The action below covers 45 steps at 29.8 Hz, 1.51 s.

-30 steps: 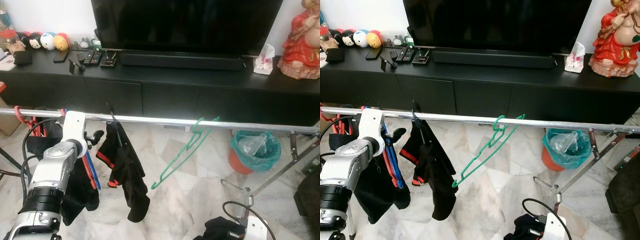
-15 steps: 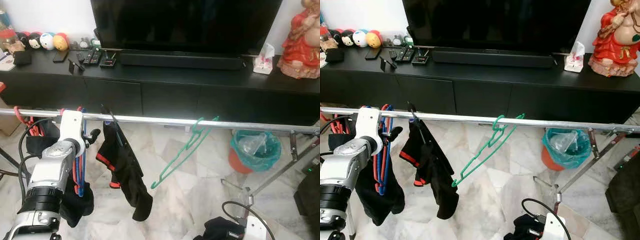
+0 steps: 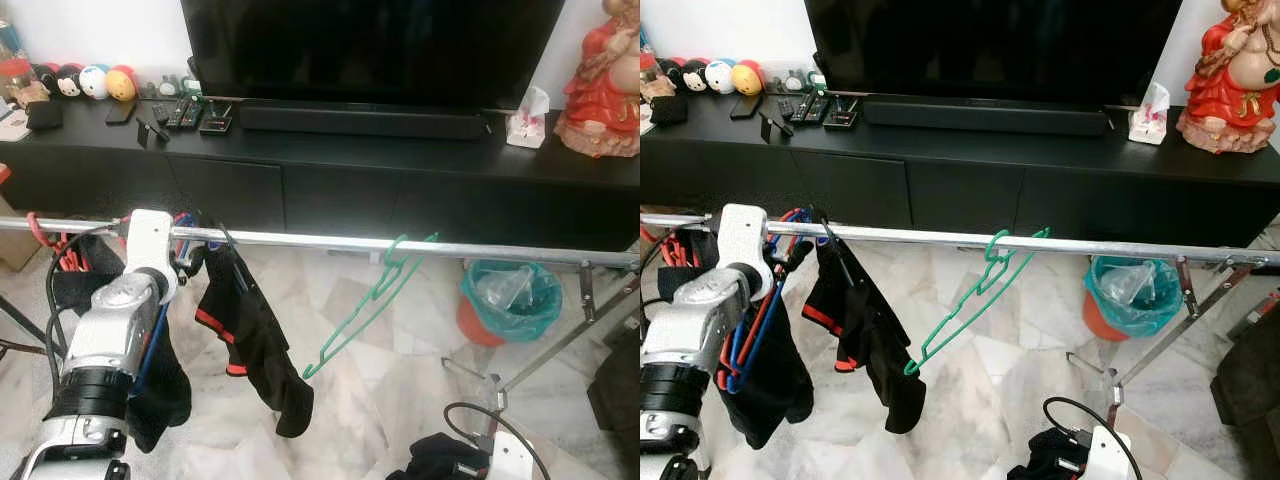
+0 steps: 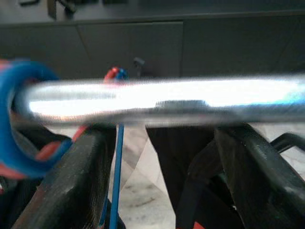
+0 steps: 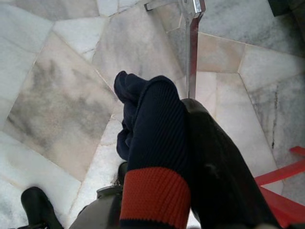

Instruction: Hang hanger

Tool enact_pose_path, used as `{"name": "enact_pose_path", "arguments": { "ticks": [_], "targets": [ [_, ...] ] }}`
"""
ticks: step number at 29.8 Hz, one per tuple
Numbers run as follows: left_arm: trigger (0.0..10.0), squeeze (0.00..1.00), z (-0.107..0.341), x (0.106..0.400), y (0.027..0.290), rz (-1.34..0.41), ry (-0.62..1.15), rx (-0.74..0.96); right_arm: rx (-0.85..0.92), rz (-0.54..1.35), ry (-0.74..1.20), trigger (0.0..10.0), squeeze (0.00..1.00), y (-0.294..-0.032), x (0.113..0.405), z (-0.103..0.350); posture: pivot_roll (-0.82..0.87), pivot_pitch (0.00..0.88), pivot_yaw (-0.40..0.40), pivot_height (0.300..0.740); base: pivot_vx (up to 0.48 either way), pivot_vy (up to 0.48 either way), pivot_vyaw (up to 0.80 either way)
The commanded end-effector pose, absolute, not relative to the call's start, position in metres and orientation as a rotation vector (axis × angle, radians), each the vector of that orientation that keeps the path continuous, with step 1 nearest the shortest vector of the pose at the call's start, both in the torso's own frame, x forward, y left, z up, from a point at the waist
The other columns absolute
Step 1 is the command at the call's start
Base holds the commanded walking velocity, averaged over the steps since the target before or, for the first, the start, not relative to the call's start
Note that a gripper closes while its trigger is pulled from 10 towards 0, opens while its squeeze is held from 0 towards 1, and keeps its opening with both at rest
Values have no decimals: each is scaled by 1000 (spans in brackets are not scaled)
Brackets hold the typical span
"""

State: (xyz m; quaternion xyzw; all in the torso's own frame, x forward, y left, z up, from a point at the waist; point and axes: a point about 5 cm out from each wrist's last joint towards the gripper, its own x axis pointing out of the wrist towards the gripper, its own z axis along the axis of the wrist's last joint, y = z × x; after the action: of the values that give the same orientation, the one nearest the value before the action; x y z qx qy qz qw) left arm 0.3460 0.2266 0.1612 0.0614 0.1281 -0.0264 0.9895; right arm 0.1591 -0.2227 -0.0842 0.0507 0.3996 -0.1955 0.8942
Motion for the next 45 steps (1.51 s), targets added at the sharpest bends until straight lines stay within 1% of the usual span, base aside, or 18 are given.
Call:
{"name": "enact_pose_path", "arguments": {
  "ticks": [1,4,8,9,10,11,14,17,20,23,25,27,29,30,32,36,40,45],
  "targets": [
    [10000,0,172,344,222,-108,249,166,96,-399,833,10000,0,-224,159,-84,29,33,8,740,0,0,0],
    [10000,0,171,337,217,-148,256,181,95,-396,833,10000,0,-224,159,-84,32,31,8,740,0,0,0],
    [10000,0,155,316,211,-204,266,215,93,-390,833,10000,0,-222,160,-84,30,30,11,740,0,0,0],
    [10000,0,145,303,217,-185,248,222,92,-388,833,10000,0,-222,160,-84,32,31,11,740,0,0,0],
    [10000,0,145,303,217,-185,248,222,92,-388,833,10000,0,-222,160,-84,32,31,11,740,0,0,0],
    [10000,0,140,293,220,-170,228,223,91,-388,833,10000,0,-223,160,-84,38,37,9,740,0,0,0],
    [10000,0,145,282,222,-152,184,196,89,-385,834,10000,0,-222,160,-84,42,37,6,740,0,0,0],
    [10000,0,169,276,230,-103,61,153,85,-378,835,10000,0,-223,160,-84,52,39,1,740,0,0,0],
    [10000,0,181,278,238,-50,-10,137,83,-375,834,10000,0,-223,161,-84,58,40,-1,740,0,0,0],
    [10000,0,205,289,252,38,-141,129,82,-369,835,10000,0,-221,162,-84,68,40,-4,740,0,0,0],
    [10000,0,212,298,256,71,-162,140,82,-367,835,10000,0,-221,163,-83,67,39,-4,740,0,0,0],
    [10000,0,213,311,260,115,-144,186,84,-365,835,10000,0,-220,163,-83,67,38,-5,740,0,0,0],
    [10000,0,212,322,260,108,-141,201,83,-361,835,10000,0,-219,164,-83,62,36,-5,740,0,0,0],
    [10000,0,206,334,262,117,-120,230,82,-361,835,10000,0,-218,165,-83,57,33,0,740,0,0,0],
    [10000,0,201,341,265,133,-98,231,86,-366,834,10000,0,-218,164,-83,47,31,8,740,0,0,0],
    [10000,0,188,349,274,153,-44,260,90,-373,838,10000,0,-218,163,-84,50,31,8,740,0,0,0],
    [10000,0,179,352,286,148,-28,208,91,-371,849,10000,0,-218,161,-85,51,33,11,740,0,0,0],
    [10000,0,185,349,302,136,-54,111,99,-379,864,10000,0,-220,157,-87,52,38,14,740,0,0,0]
  ]
}}
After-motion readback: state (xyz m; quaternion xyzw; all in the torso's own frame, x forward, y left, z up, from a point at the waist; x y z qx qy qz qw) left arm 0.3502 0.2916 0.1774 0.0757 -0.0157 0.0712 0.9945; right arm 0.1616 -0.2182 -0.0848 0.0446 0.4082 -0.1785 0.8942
